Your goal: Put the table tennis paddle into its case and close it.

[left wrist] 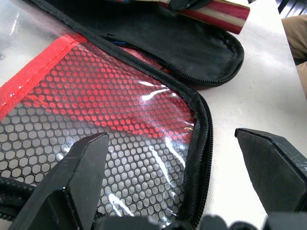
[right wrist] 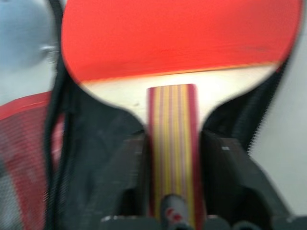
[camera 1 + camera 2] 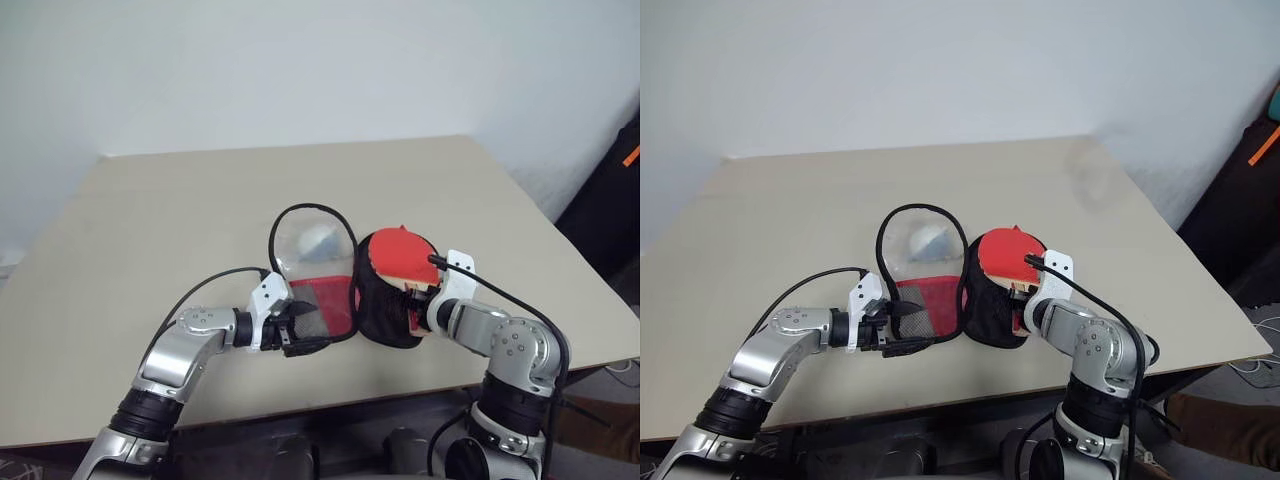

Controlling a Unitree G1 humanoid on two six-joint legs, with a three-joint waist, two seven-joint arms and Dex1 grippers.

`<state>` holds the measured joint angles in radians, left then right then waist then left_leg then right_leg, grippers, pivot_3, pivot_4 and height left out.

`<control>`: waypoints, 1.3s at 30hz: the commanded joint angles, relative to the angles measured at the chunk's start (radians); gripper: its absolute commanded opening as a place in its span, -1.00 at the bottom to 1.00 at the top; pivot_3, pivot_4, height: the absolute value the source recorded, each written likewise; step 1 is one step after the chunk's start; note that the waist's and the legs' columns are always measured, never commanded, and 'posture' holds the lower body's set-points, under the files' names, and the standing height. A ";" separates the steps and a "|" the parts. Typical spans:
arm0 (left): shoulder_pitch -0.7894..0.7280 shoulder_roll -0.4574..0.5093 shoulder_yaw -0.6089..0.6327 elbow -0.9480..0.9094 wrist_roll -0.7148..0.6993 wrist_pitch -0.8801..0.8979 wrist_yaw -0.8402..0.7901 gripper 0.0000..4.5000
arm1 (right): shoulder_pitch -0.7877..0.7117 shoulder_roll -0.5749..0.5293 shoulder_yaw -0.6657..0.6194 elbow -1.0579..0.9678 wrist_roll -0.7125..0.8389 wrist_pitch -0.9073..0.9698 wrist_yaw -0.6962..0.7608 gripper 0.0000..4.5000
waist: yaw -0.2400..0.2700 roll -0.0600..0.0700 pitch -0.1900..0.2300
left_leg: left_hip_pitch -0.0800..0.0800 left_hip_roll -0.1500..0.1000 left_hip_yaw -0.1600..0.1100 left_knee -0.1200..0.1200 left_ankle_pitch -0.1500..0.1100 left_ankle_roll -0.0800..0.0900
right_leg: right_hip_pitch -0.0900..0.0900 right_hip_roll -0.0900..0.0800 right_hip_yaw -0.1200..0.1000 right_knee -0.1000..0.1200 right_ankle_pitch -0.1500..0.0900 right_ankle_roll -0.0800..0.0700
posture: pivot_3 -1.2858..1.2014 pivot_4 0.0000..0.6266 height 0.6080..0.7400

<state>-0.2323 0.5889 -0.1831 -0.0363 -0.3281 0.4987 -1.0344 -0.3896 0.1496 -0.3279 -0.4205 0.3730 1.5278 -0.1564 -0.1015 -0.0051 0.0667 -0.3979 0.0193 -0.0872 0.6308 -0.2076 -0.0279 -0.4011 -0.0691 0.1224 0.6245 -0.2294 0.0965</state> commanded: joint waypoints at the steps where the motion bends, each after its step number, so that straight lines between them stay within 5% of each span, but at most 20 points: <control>1: -0.007 0.006 0.011 -0.030 -0.002 -0.002 0.003 1.00 | -0.004 0.064 -0.005 -0.019 -0.013 -0.028 -0.006 0.37 | 0.000 0.000 0.000 | 0.000 0.000 0.000 0.000 0.000 0.000 | 0.000 0.000 0.000 0.000 0.000 -0.001 | 0.03 -1.00 1.00; 5: -0.005 0.010 0.012 -0.025 0.003 -0.006 0.004 1.00 | -0.006 0.061 0.003 -0.014 -0.008 -0.045 0.006 0.98 | 0.000 0.000 0.000 | 0.000 0.000 -0.001 -0.002 0.000 0.000 | -0.001 0.001 0.000 0.001 0.001 -0.001 | 0.03 -1.00 1.00; 13: -0.006 0.015 0.018 -0.017 0.004 -0.007 0.007 1.00 | -0.014 0.006 0.020 -0.038 0.050 0.052 0.115 0.98 | 0.000 0.000 0.000 | -0.001 0.000 0.000 -0.003 0.000 0.001 | -0.003 0.001 0.000 0.000 0.001 -0.001 | 0.03 -1.00 1.00; 22: -0.013 0.022 0.019 -0.008 0.006 -0.006 0.010 1.00 | 0.041 -0.251 0.050 0.011 0.150 0.087 0.315 0.98 | 0.000 0.000 0.000 | -0.001 0.001 0.001 -0.002 0.000 0.000 | -0.003 0.000 0.000 0.000 0.001 -0.001 | 0.03 -1.00 1.00; 39: -0.014 0.030 0.017 -0.007 0.008 -0.003 0.014 1.00 | 0.083 -0.246 0.085 -0.004 0.275 0.087 0.303 0.98 | 0.000 -0.001 -0.001 | -0.001 0.002 0.002 -0.002 0.000 0.000 | -0.004 0.001 0.000 -0.001 0.001 -0.001 | 0.03 -1.00 1.00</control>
<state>-0.2318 0.6082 -0.1825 -0.0339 -0.3265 0.4990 -1.0238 -0.3051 -0.0830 -0.2420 -0.4240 0.6247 1.6034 0.1536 -0.1017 -0.0059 0.0661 -0.3985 0.0213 -0.0853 0.6285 -0.2074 -0.0276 -0.4048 -0.0680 0.1225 0.6240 -0.2288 0.0951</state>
